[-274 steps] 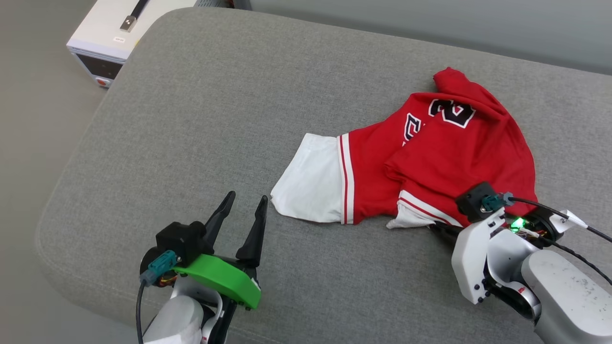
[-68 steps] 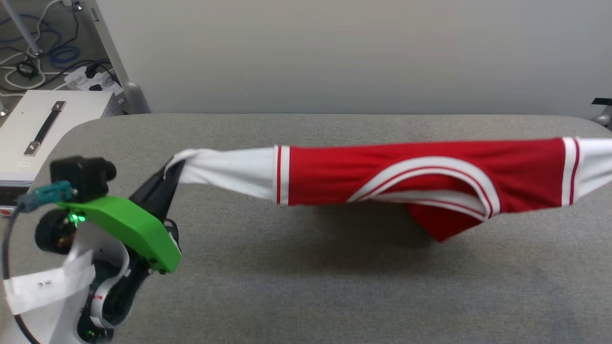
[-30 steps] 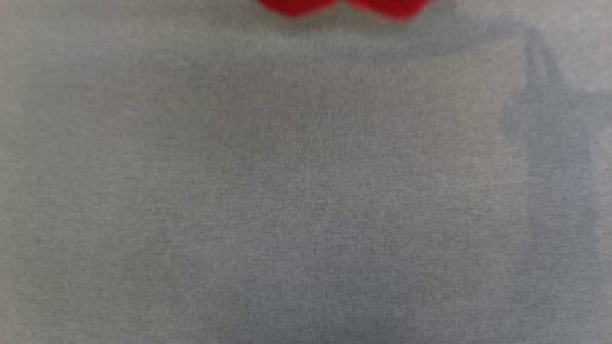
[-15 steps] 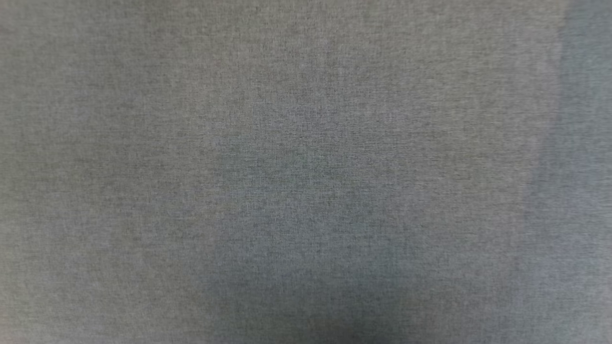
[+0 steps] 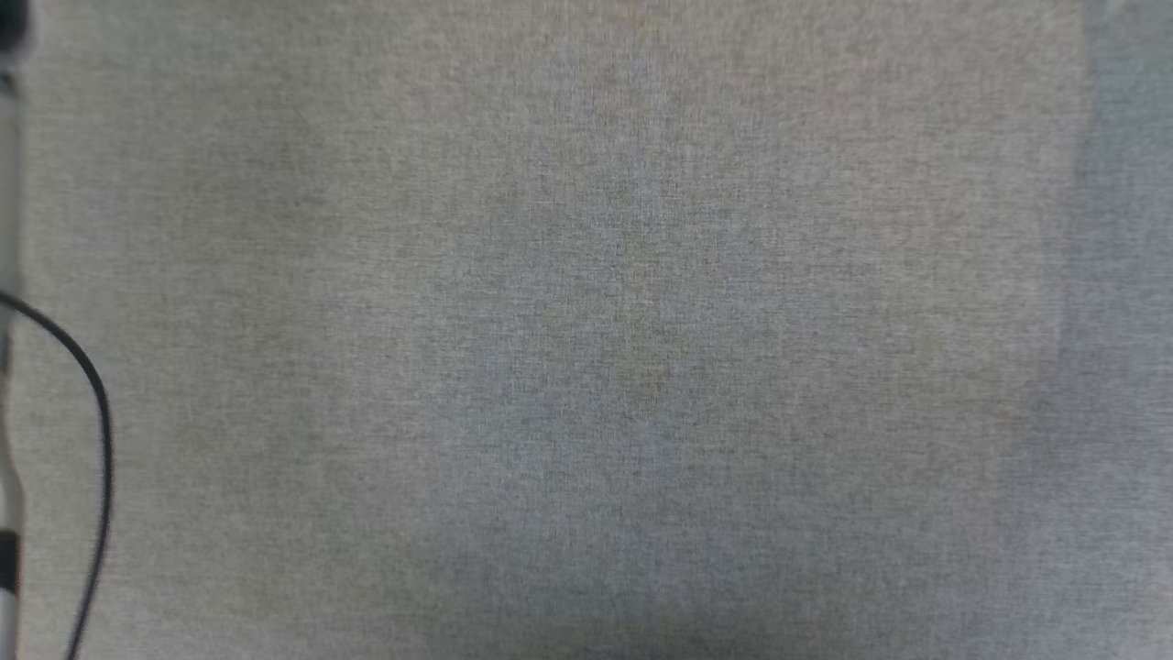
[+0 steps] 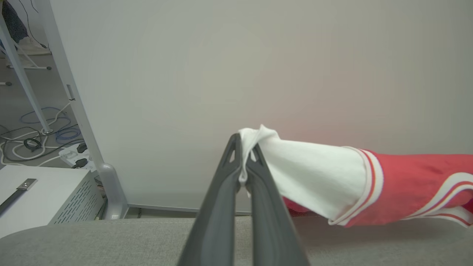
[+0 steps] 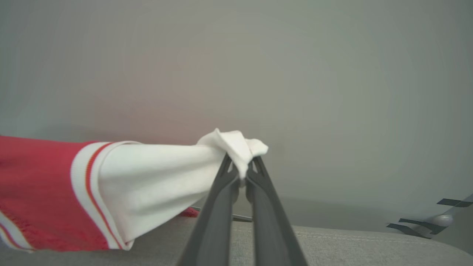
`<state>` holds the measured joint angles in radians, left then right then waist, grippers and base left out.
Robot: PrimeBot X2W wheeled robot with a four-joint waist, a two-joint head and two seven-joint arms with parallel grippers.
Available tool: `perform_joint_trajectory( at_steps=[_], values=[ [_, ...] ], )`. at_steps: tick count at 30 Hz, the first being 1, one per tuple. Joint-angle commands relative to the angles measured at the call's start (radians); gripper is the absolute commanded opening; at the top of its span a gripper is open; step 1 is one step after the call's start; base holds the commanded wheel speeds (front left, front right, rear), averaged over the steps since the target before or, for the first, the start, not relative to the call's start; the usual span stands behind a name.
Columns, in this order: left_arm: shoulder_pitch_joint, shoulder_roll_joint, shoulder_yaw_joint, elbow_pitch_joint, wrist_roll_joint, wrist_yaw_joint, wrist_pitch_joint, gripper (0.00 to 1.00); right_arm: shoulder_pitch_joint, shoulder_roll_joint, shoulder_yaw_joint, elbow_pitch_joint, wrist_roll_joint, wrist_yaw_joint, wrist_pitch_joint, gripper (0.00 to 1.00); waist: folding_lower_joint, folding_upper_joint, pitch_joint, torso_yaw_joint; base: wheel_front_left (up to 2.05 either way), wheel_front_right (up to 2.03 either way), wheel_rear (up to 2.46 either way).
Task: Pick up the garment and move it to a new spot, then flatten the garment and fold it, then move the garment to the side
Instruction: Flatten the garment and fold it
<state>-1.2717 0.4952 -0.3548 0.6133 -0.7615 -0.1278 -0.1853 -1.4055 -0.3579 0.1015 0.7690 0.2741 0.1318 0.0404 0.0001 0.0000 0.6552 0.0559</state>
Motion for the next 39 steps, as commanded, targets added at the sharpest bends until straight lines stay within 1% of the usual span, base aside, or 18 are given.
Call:
perform_joint_trajectory(
  at_steps=[1, 7, 10, 16, 19, 21, 25, 30, 34, 39],
  values=[
    [0.058, 0.004, -0.008, 0.001, -0.023, -0.003, -0.007, 0.0, 0.056, -0.009, 0.016, 0.003, 0.018, -0.001, 0.009, 0.0, -0.0001, 0.0, -0.072, 0.001, 0.0, 0.0, 0.0],
    [0.255, 0.014, -0.043, 0.003, -0.096, -0.003, 0.025, 0.0, 0.25, -0.062, 0.09, -0.006, 0.082, -0.001, 0.089, 0.0, -0.0001, 0.0, -0.179, 0.002, 0.0, 0.0, 0.0],
    [0.328, 0.022, -0.05, 0.001, -0.12, -0.002, 0.048, 0.0, 0.329, -0.092, 0.105, -0.018, 0.123, -0.001, 0.133, 0.0, -0.0001, 0.0, -0.23, 0.007, 0.0, 0.0, 0.0],
    [0.46, 0.038, -0.079, -0.023, -0.159, 0.009, 0.152, 0.0, 0.479, -0.139, 0.132, -0.052, 0.181, -0.001, 0.216, 0.0, -0.0001, 0.0, -0.328, 0.013, 0.0, 0.0, 0.0],
    [0.537, 0.053, -0.106, -0.051, -0.175, 0.026, 0.233, 0.0, 0.548, -0.158, 0.15, -0.075, 0.208, -0.001, 0.266, 0.0, -0.0001, 0.0, -0.375, 0.013, 0.0, 0.0, 0.0],
    [0.589, 0.073, -0.13, -0.077, -0.178, 0.034, 0.29, 0.0, 0.588, -0.167, 0.151, -0.091, 0.224, -0.001, 0.297, 0.0, -0.0001, 0.0, -0.403, 0.011, 0.0, 0.0, 0.0],
    [0.688, 0.109, -0.158, -0.153, -0.178, 0.076, 0.353, 0.0, 0.674, -0.184, 0.14, -0.119, 0.257, -0.001, 0.363, 0.0, -0.0001, 0.0, -0.455, 0.007, 0.0, 0.0, 0.0],
    [0.807, 0.155, -0.163, -0.25, -0.205, 0.125, 0.408, 0.0, 0.791, -0.198, 0.124, -0.169, 0.294, -0.001, 0.463, 0.0, -0.0001, 0.0, -0.51, -0.005, 0.0, 0.0, 0.0],
    [0.913, 0.202, -0.17, -0.343, -0.231, 0.166, 0.462, 0.0, 0.889, -0.206, 0.09, -0.236, 0.324, -0.001, 0.535, 0.0, -0.0001, 0.0, -0.544, -0.018, 0.0, 0.0, 0.0],
    [1.034, 0.246, -0.169, -0.462, -0.26, 0.224, 0.494, 0.0, 1.013, -0.208, 0.025, -0.321, 0.352, -0.001, 0.62, 0.0, -0.0001, 0.0, -0.574, -0.027, 0.0, 0.0, 0.0]
  ],
)
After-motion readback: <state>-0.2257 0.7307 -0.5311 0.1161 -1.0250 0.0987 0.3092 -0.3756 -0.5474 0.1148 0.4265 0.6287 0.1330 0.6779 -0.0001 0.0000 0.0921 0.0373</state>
